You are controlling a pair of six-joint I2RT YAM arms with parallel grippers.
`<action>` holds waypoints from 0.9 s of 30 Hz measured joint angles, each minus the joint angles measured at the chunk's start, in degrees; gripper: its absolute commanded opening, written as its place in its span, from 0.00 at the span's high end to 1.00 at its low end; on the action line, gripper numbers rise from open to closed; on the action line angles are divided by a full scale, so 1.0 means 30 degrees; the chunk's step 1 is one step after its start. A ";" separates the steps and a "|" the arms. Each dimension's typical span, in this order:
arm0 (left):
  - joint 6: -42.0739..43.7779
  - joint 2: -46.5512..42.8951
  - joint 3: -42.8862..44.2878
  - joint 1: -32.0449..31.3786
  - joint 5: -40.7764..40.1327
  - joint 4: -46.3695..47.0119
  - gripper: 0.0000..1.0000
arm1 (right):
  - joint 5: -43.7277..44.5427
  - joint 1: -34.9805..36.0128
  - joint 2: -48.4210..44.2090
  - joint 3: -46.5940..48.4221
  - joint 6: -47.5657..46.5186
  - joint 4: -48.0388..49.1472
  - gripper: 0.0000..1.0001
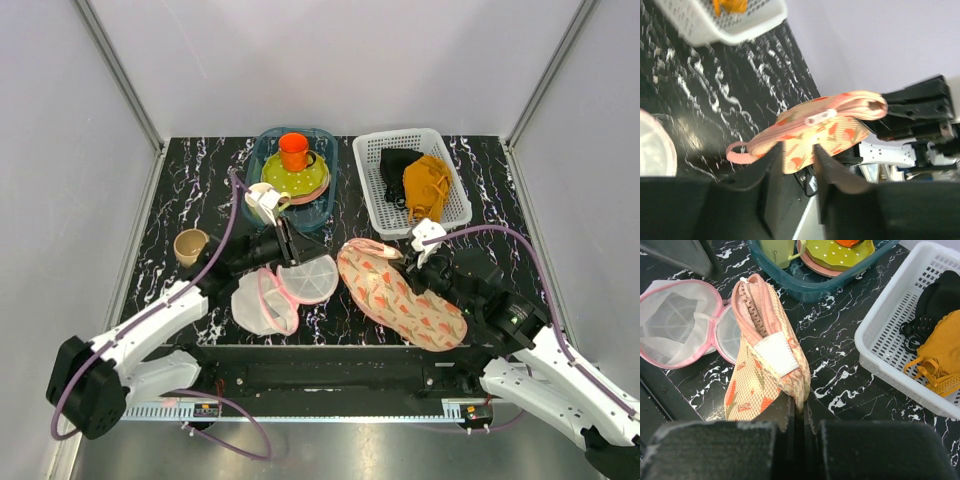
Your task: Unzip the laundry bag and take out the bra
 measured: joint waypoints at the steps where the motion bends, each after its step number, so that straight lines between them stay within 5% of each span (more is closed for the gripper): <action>1: 0.0270 -0.0408 0.0175 0.0000 0.0022 -0.0022 0.48 | -0.0080 0.0007 0.0051 0.0000 0.0000 0.0102 1.00; 6: 0.1056 -0.0984 0.1078 0.0066 0.2382 0.1683 0.44 | -0.0189 0.0007 0.0029 0.0000 -0.0007 0.0364 1.00; 14: -0.0903 0.2922 0.1144 0.0073 0.5603 0.5486 0.44 | -0.0685 0.0000 -0.0175 0.0000 0.0000 0.0503 1.00; 27: 0.0729 0.3038 0.1821 0.0080 0.6244 0.5005 0.41 | -0.0648 0.0000 -0.0117 0.0000 0.0007 0.0517 1.00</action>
